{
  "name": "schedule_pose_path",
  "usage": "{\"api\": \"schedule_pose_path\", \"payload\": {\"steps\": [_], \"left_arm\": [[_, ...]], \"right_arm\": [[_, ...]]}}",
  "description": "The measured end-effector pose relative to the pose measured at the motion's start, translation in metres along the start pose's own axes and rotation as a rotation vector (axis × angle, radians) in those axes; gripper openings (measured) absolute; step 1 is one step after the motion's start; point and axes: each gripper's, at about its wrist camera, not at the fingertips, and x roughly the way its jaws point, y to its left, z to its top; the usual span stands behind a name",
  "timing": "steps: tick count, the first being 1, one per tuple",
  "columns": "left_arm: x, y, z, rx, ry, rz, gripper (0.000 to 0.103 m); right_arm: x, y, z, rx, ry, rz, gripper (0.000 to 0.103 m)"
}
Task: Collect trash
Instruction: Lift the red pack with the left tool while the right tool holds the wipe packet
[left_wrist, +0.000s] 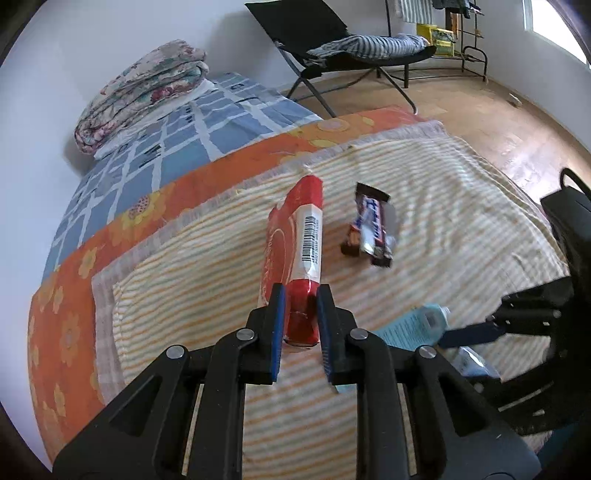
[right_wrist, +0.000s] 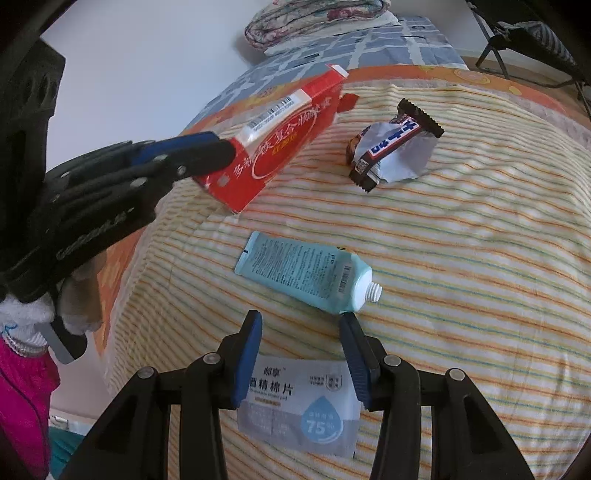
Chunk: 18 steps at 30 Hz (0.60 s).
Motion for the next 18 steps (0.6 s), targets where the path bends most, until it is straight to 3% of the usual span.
{"api": "schedule_pose_path", "payload": {"steps": [11,15,18], "left_arm": [[0.001,0.060,0.005,-0.105,-0.007,0.063,0.020],[0.004,0.077,0.002,-0.177,0.000,-0.019,0.020],[0.005,0.076,0.005,-0.173,-0.008,0.002,0.020]], "right_arm": [[0.000,-0.004,-0.001,-0.037,0.017,0.024,0.045],[0.000,-0.001,-0.002,-0.068,0.042,0.027,0.045],[-0.001,0.002,-0.004,-0.100,0.076,0.033,0.045]]}}
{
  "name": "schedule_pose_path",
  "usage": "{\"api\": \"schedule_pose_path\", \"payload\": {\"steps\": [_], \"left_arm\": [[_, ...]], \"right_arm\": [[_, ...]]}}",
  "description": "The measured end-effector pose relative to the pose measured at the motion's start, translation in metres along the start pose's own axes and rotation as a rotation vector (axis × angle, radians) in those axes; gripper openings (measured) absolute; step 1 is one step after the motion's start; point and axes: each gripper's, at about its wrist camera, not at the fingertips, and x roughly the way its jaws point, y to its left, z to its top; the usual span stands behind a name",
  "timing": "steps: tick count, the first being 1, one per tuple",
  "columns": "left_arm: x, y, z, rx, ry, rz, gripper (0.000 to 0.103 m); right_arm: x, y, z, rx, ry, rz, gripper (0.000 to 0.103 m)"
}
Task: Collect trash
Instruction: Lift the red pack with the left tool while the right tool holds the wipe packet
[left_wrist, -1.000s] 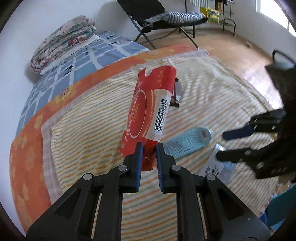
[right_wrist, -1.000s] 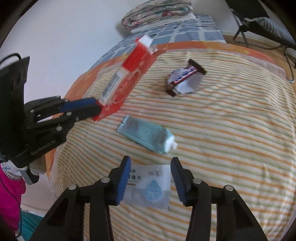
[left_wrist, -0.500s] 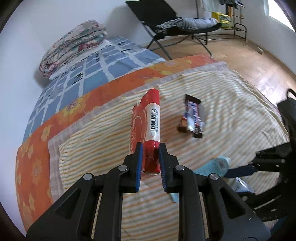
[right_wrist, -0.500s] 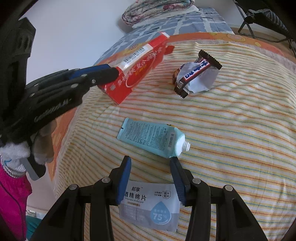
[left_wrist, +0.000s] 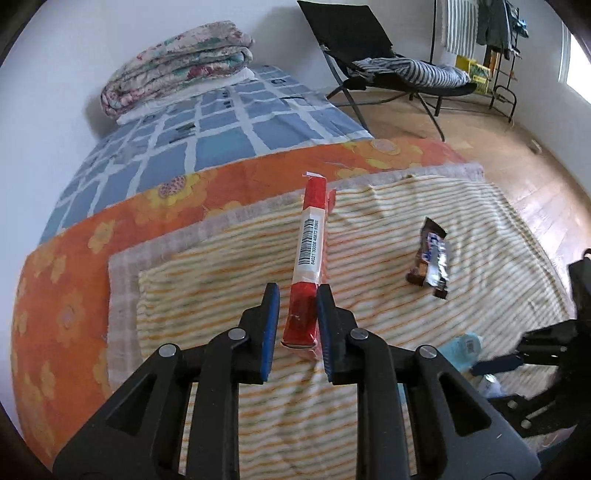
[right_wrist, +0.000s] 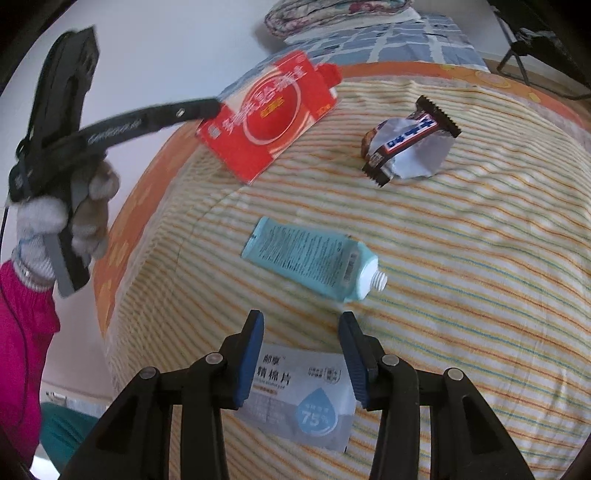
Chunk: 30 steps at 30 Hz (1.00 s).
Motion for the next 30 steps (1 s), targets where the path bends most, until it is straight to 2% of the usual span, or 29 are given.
{"api": "schedule_pose_path", "payload": {"steps": [2,6,8,9,10,13,15,17,20,21,25,27,29,30], "left_arm": [[0.001,0.000,0.002,-0.007,-0.007,0.022,0.020],[0.003,0.001,0.002,-0.018,-0.015,0.012,0.020],[0.003,0.001,0.003,-0.028,-0.015,-0.001,0.024],[0.003,0.001,0.003,-0.029,-0.015,-0.001,0.035],[0.003,0.001,0.003,-0.032,-0.012,-0.007,0.050],[0.006,-0.001,0.003,-0.036,0.000,-0.030,0.058],[0.006,-0.004,0.003,-0.035,-0.003,-0.030,0.058],[0.009,-0.007,0.004,-0.035,0.002,-0.036,0.058],[0.011,-0.014,0.007,-0.015,0.002,-0.011,0.060],[0.011,-0.017,0.008,-0.002,0.000,0.009,0.060],[0.013,-0.030,0.006,0.058,-0.011,0.056,0.060],[0.015,-0.035,0.005,0.073,-0.015,0.066,0.060],[0.015,-0.038,0.004,0.067,-0.017,0.051,0.056],[0.016,-0.040,0.002,0.063,-0.005,0.014,0.056]], "right_arm": [[-0.001,0.006,-0.005,-0.036,0.027,-0.006,0.046],[-0.002,0.014,-0.017,-0.080,0.076,0.006,0.046],[-0.005,0.016,-0.025,-0.094,0.097,0.030,0.046],[-0.006,0.018,-0.028,-0.104,0.106,0.043,0.053],[-0.008,0.021,-0.031,-0.124,0.113,0.049,0.064],[-0.008,0.037,-0.045,-0.229,0.139,0.030,0.083],[-0.006,0.051,-0.057,-0.320,0.154,-0.009,0.087],[-0.002,0.062,-0.065,-0.384,0.156,-0.076,0.087],[0.006,0.079,-0.077,-0.507,0.158,-0.235,0.076],[0.007,0.082,-0.079,-0.520,0.157,-0.254,0.073],[0.003,0.075,-0.073,-0.441,0.137,-0.247,0.066],[0.001,0.069,-0.068,-0.401,0.126,-0.245,0.057],[-0.001,0.063,-0.063,-0.361,0.119,-0.223,0.056],[0.001,0.061,-0.061,-0.355,0.116,-0.220,0.055]]}}
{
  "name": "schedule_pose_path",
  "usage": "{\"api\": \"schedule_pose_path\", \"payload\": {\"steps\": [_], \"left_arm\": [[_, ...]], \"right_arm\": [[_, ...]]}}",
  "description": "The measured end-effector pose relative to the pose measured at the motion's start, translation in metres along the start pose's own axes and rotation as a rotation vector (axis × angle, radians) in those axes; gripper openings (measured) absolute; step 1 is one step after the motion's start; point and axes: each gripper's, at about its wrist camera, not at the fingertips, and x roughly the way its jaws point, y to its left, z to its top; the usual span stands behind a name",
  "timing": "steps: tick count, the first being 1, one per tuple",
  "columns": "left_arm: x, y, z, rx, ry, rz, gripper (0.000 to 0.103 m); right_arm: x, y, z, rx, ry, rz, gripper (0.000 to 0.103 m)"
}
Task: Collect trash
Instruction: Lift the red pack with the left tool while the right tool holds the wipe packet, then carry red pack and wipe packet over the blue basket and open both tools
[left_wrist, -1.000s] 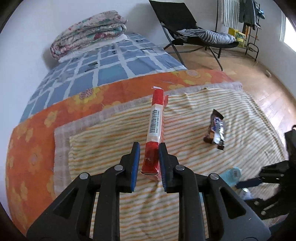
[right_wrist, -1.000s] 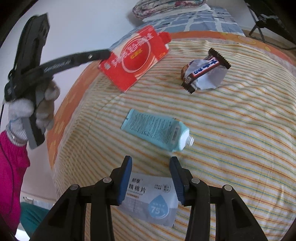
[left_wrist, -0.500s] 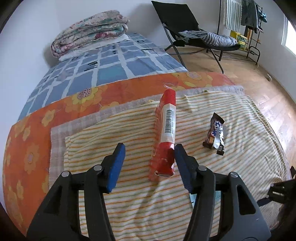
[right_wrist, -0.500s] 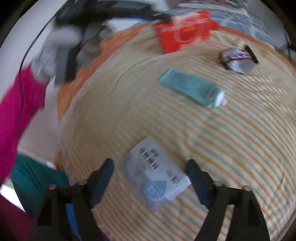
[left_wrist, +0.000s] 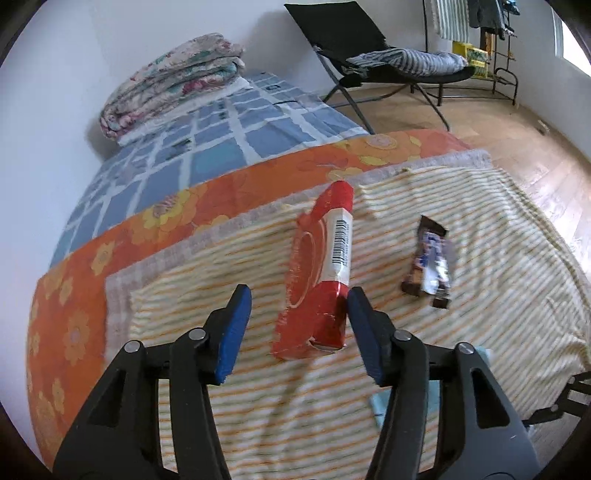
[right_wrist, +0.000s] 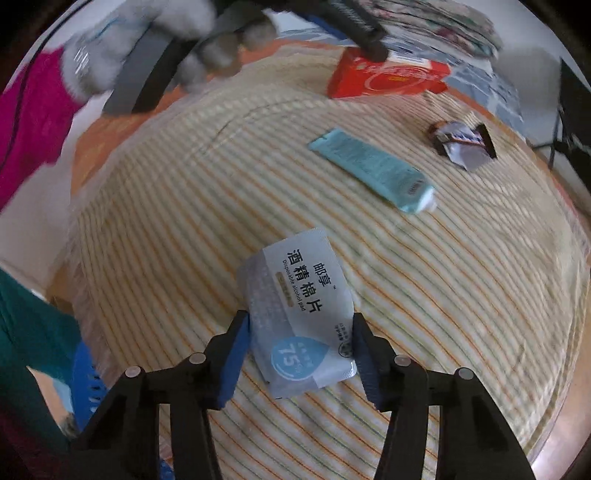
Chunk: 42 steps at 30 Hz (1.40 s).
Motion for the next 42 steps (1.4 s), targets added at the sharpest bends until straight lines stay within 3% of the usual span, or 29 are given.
{"api": "schedule_pose_path", "payload": {"steps": [5,7,10,14,23,27,30,37,42], "left_arm": [[0.006,-0.001,0.000,-0.059,0.067,-0.171,0.058],[0.014,0.004,0.003,-0.121,0.095,-0.179,0.081],[0.027,0.005,0.009,-0.166,0.128,-0.199,0.083],[0.052,-0.009,0.013,-0.103,0.213,-0.150,0.084],[0.085,-0.024,0.019,-0.009,0.254,-0.010,0.088],[0.093,-0.016,0.014,-0.019,0.259,0.008,0.089],[0.086,-0.007,0.009,-0.080,0.229,-0.017,0.089],[0.048,0.003,-0.004,-0.126,0.154,0.005,0.088],[0.007,0.002,-0.017,-0.109,0.112,0.003,0.087]], "right_arm": [[-0.003,-0.007,-0.002,0.023,-0.004,-0.008,0.055],[-0.004,-0.009,-0.003,0.029,-0.005,-0.012,0.055],[-0.009,-0.007,-0.008,0.033,-0.005,-0.009,0.055],[-0.011,-0.009,-0.012,0.048,-0.011,0.001,0.055],[-0.013,-0.013,-0.015,0.066,-0.021,0.004,0.055],[-0.015,-0.014,-0.017,0.073,-0.025,0.004,0.055],[-0.017,-0.017,-0.018,0.087,-0.026,0.002,0.055],[-0.028,-0.016,-0.020,0.114,-0.040,-0.018,0.055],[-0.046,-0.013,-0.026,0.143,-0.062,-0.034,0.055]]}}
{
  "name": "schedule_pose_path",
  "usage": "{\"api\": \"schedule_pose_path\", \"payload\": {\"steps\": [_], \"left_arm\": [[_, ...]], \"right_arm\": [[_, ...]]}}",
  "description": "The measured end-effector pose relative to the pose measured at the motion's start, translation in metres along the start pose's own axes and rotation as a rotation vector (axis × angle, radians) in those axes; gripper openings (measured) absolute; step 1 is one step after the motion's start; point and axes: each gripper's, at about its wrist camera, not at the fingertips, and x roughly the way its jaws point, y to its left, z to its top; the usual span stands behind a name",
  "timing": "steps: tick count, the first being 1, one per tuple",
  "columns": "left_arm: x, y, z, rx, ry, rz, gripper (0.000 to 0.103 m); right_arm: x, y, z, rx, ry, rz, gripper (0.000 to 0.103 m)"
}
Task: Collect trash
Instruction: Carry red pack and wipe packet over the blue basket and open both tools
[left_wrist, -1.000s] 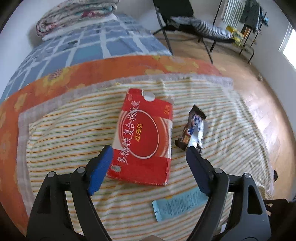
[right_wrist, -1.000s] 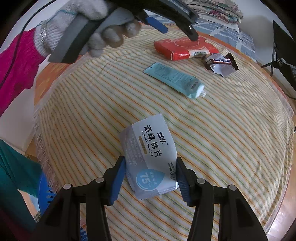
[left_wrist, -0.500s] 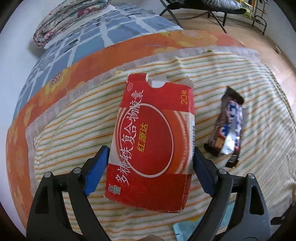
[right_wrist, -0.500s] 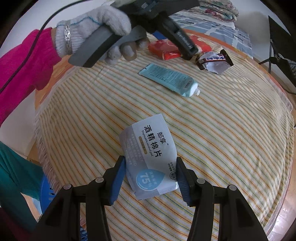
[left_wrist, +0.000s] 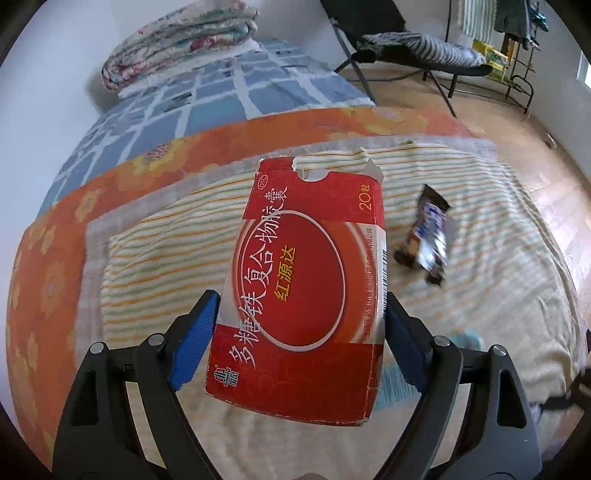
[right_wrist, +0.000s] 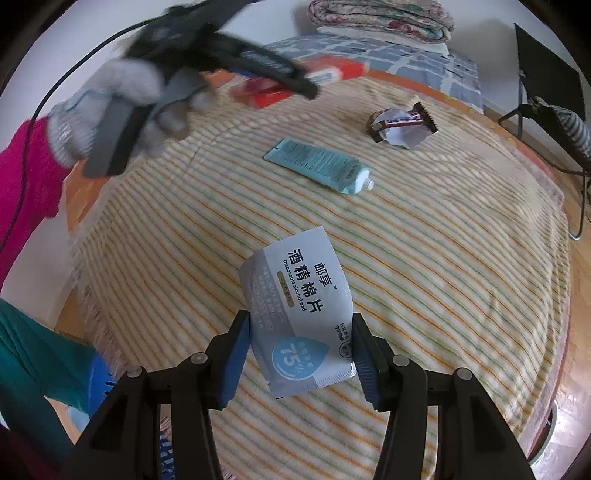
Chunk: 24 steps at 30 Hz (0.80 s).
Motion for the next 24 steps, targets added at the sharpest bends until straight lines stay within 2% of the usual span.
{"api": "schedule_pose_path", "payload": {"steps": [8,13,24], "left_arm": [[-0.069,-0.003,-0.047,0.039,-0.031,-0.013,0.088],[-0.113,-0.006,-0.081,0.028,-0.046,-0.039,0.088],[-0.193,-0.033,-0.174,0.065,-0.073,-0.065,0.088]], "right_arm": [[-0.035,0.015,-0.011,0.013,-0.048,-0.025,0.055],[-0.054,0.030,-0.026,0.010,-0.069,-0.031,0.055],[-0.082,0.073,-0.061,-0.009,-0.113,-0.032,0.055]]}}
